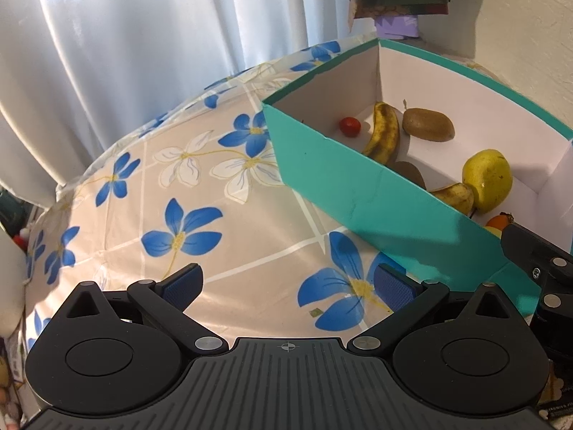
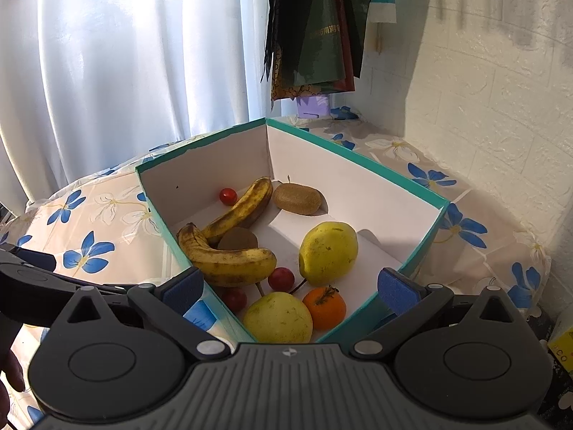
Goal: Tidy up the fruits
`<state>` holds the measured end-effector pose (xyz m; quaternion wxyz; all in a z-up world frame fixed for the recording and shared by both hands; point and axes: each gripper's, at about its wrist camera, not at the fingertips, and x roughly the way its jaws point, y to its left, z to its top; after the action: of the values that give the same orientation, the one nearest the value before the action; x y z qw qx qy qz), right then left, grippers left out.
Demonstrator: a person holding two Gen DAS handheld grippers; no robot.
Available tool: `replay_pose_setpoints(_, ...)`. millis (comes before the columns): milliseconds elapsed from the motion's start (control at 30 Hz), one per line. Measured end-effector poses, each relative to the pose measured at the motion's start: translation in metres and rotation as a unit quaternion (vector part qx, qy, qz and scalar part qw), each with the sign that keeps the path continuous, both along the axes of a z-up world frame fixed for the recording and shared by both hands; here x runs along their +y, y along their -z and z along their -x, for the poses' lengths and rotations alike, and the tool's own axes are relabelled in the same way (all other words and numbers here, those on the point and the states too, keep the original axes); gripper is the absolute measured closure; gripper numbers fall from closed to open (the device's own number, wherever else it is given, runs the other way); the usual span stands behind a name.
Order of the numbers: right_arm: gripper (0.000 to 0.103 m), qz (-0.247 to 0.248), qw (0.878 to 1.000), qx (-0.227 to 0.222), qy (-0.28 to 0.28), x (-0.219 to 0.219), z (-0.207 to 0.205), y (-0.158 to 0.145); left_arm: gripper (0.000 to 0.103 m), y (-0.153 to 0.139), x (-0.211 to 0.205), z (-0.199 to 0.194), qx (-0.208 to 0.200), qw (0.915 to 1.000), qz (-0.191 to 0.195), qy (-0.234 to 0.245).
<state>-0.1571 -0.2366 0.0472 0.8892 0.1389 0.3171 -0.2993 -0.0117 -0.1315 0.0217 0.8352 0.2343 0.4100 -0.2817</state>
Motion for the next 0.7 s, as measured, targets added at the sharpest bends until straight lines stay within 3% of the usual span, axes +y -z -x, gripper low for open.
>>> replay_pose_setpoints(467,0.0,-0.011,1.0,-0.005,-0.007,0.0,0.001,-0.002,0.0,-0.002,0.009,0.001,0.012,0.9999,0.006,0.002)
replay_pose_setpoints(600,0.0,-0.047,0.998,-0.027,-0.021,-0.011,-0.001,-0.01,0.0,-0.003,0.013,0.002,0.016,0.9998,0.009,0.007)
replay_pose_setpoints(700,0.0,-0.109,0.992,-0.05,-0.026,-0.025,-0.005,-0.011,0.0,-0.004,0.014,0.003,0.017,0.9998,0.01,0.009)
